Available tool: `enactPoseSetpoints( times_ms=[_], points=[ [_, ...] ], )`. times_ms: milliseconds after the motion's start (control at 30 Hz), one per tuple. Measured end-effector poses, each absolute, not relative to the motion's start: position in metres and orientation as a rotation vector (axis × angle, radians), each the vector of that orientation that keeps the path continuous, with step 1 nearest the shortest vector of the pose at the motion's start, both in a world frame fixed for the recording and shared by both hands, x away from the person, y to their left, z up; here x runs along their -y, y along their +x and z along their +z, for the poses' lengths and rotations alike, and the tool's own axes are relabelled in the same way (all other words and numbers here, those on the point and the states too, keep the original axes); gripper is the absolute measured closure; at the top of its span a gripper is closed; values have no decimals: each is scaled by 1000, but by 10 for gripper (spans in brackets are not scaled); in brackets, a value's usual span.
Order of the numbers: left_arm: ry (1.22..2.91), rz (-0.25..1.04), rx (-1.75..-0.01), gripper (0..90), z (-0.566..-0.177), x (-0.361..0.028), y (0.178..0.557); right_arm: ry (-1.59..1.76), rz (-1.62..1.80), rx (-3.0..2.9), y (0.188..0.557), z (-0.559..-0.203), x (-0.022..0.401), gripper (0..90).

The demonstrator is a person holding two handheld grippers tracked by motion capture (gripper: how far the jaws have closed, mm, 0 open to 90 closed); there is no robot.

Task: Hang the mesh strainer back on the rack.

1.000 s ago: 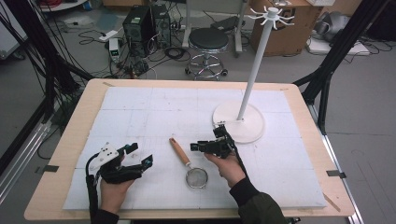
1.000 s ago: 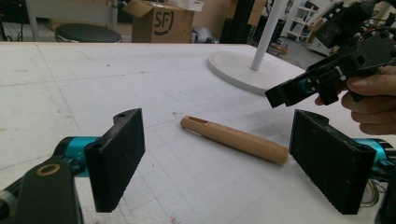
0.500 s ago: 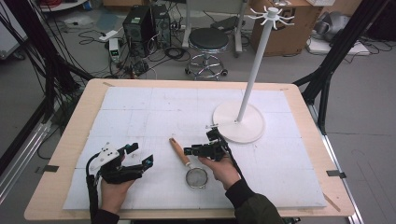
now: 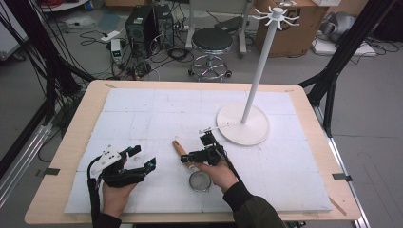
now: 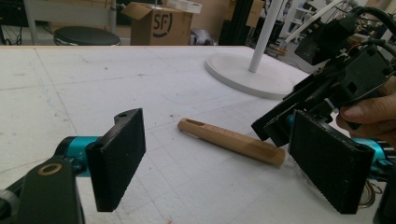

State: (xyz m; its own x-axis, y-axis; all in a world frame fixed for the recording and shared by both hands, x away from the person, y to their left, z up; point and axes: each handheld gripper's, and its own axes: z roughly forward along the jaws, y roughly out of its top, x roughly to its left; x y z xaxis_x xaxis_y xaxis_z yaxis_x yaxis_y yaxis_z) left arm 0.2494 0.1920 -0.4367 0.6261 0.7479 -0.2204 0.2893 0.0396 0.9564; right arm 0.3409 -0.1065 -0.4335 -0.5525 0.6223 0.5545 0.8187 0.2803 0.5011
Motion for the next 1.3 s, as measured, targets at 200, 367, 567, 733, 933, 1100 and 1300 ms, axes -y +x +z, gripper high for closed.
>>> enactPoseSetpoints(
  times_ms=[200, 367, 567, 733, 933, 1100, 1300],
  points=[
    [1534, 435, -900, 195, -437, -192, 249, -1340, -1057, 2371, 340, -435, 98, 498],
    [1533, 430, -898, 195, -436, -192, 249, -1319, -1021, 2430, 338, -438, 91, 520],
    [1534, 429, -896, 195, -436, -192, 249, -1308, -969, 2556, 331, -434, 82, 546],
    [1534, 434, -896, 195, -436, -191, 249, -1288, -952, 2651, 327, -434, 77, 596],
    [1536, 437, -899, 195, -436, -191, 249, -1269, -906, 2781, 321, -433, 68, 605],
    [1535, 433, -899, 195, -436, -190, 248, -1233, -845, 2925, 314, -432, 57, 605],
    [1537, 433, -898, 195, -436, -190, 248, -1200, -848, 2944, 315, -433, 57, 630]
  ],
)
